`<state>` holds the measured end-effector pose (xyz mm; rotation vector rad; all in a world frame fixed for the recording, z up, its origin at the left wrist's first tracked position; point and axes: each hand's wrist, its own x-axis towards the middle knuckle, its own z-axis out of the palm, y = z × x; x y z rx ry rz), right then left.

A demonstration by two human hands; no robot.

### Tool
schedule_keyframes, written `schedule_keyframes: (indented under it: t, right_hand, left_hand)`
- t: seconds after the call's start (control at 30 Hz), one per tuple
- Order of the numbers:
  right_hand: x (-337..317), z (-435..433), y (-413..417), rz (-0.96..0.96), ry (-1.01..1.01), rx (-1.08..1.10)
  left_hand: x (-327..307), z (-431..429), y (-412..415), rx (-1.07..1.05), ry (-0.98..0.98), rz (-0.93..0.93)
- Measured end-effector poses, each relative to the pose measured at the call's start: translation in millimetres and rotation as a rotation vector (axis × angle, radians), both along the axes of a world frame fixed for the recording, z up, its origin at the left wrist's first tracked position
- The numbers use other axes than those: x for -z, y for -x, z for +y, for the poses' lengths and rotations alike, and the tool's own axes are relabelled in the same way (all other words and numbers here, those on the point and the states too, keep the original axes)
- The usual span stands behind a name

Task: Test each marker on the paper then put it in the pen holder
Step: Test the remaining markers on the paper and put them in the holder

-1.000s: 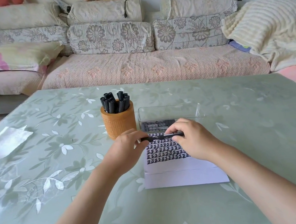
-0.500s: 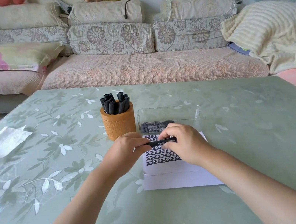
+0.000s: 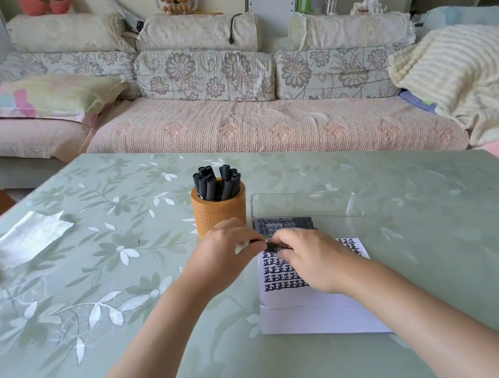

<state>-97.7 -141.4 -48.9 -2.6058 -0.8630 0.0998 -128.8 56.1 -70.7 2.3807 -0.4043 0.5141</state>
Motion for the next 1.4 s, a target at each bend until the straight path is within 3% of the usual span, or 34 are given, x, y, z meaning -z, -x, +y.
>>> schedule_keyframes:
  t: [0.1, 0.33, 0.57, 0.8, 1.1, 1.4]
  right_hand:
    - [0.1, 5.3, -5.1, -0.038, -0.104, 0.055]
    - [-25.9, 18.6, -24.4, -0.099, -0.551, 0.224]
    - [-54.4, 57.9, -69.7, -0.057, -0.893, 0.383]
    - [-37.2, 88.6, -89.5, 0.060, -0.793, 0.348]
    - [-43.1, 91.4, -82.4, -0.231, -0.510, 0.166]
    - [-51.7, 87.6, -93.2, -0.098, -0.606, 0.097]
  left_hand:
    - [-5.3, 5.0, -6.3, -0.063, 0.082, -0.109]
    - [-24.7, 30.5, -23.9, -0.442, 0.193, -0.370]
    - [-17.1, 48.8, -41.6, -0.471, 0.279, -0.074]
    - [-13.8, 48.0, -52.0, -0.398, 0.263, -0.037]
    - [-19.0, 39.6, -50.6, -0.365, 0.303, -0.055]
    - [-17.8, 37.7, -50.9, -0.349, 0.336, -0.061]
